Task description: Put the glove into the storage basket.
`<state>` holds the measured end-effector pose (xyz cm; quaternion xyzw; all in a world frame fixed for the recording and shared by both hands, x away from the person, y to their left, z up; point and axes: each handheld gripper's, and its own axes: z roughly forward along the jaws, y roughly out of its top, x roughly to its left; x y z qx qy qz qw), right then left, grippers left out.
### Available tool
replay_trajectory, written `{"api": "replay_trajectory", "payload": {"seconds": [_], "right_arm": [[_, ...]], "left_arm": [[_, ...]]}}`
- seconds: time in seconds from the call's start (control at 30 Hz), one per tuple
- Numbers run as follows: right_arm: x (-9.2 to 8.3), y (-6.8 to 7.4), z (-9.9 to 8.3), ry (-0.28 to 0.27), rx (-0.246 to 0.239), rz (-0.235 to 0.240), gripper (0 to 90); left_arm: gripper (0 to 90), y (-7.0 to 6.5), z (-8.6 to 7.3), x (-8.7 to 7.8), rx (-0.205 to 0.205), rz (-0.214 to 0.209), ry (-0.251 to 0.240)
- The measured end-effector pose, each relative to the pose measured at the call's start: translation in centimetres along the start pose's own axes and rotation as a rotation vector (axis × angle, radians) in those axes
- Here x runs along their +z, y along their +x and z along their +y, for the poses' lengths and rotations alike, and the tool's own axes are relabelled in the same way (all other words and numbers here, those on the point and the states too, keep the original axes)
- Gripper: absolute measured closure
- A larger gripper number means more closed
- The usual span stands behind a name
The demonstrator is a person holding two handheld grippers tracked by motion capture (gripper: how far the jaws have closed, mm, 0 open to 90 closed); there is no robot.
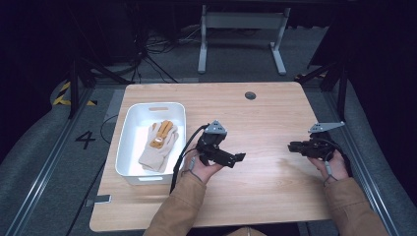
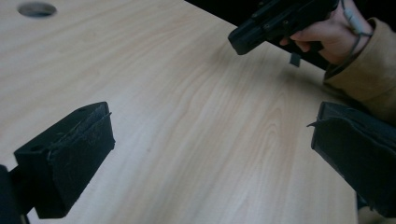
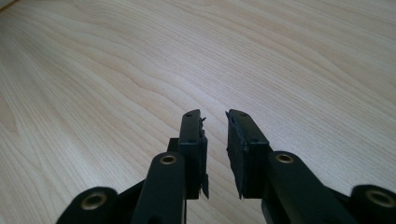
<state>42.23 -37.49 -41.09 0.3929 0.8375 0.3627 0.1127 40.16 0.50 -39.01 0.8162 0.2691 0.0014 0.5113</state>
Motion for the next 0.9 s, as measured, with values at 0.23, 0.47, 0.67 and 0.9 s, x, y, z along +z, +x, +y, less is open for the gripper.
{"api": "replay_trajectory", "payload": {"seconds": [0.23, 0.47, 0.67, 0.9], "right_arm": [[0.7, 0.8, 0.1, 0.011, -0.021, 0.005, 76.3], [1.2, 1.3, 0.1, 0.029, -0.042, 0.006, 76.3], [1.3, 1.2, 0.0, 0.031, -0.044, 0.012, 76.2], [1.4, 1.4, 0.0, 0.032, -0.052, 0.009, 74.7]], "left_arm": [[0.0, -0.6, -2.5, 1.8, 0.034, 0.039, 0.129], [0.0, -0.1, -4.3, 3.6, 0.019, 0.059, 0.246], [0.0, -0.3, -4.8, 4.8, 0.048, 0.085, 0.368], [0.0, -0.3, -4.8, 4.9, 0.063, 0.112, 0.392]]}}
